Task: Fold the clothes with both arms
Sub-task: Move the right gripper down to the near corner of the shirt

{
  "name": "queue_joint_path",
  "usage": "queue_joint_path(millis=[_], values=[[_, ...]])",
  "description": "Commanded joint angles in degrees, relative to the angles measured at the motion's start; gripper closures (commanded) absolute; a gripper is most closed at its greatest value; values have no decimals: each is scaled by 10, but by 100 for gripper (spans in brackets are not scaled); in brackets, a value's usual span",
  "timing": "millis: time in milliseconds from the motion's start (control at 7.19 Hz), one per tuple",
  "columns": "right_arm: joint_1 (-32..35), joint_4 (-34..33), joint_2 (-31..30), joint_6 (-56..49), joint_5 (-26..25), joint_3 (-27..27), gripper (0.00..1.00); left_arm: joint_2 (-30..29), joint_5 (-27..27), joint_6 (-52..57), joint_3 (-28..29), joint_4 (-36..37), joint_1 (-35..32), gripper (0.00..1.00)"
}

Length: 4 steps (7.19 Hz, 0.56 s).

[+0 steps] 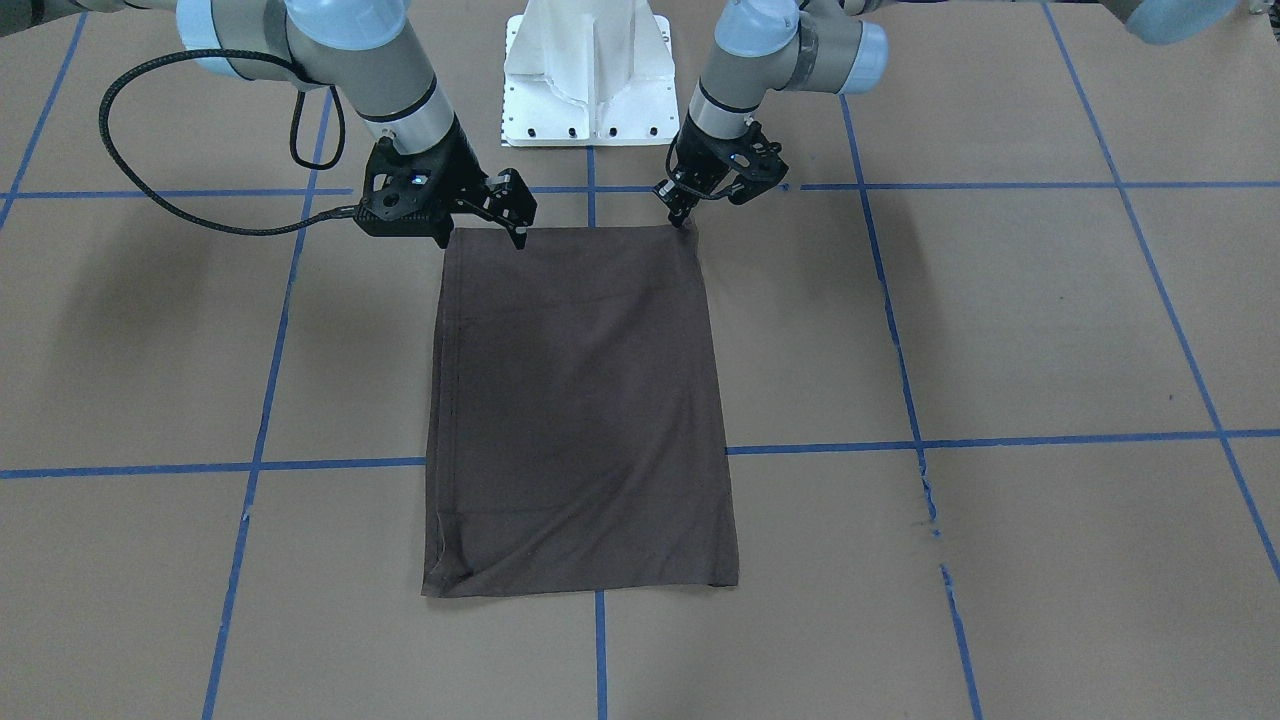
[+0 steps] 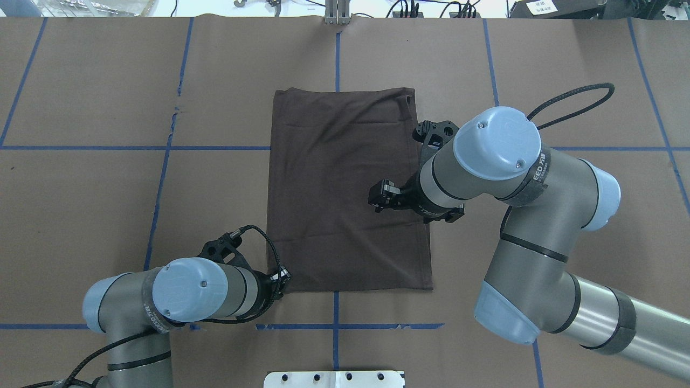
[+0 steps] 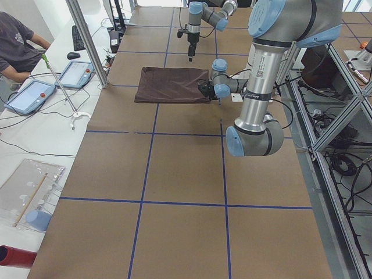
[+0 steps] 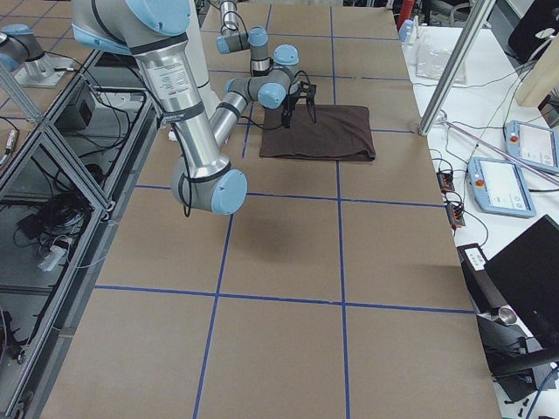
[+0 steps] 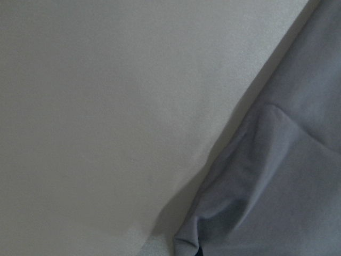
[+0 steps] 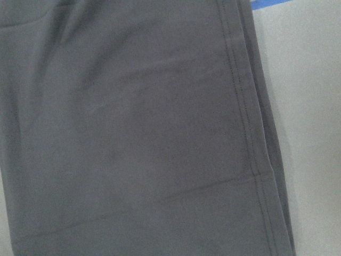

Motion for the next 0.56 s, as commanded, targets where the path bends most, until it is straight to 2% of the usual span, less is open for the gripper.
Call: queue_joint_path(millis=[0,139,417], values=[[-1,0,-3,7,0,0,0,7,0,3,-39,11,-2,100],[-7,3,-9,28,-3,2,0,9,0,7,-63,44,0,100],[-37,7,-12,89,-8,2,0,9,0,8,-78,50,3,100]])
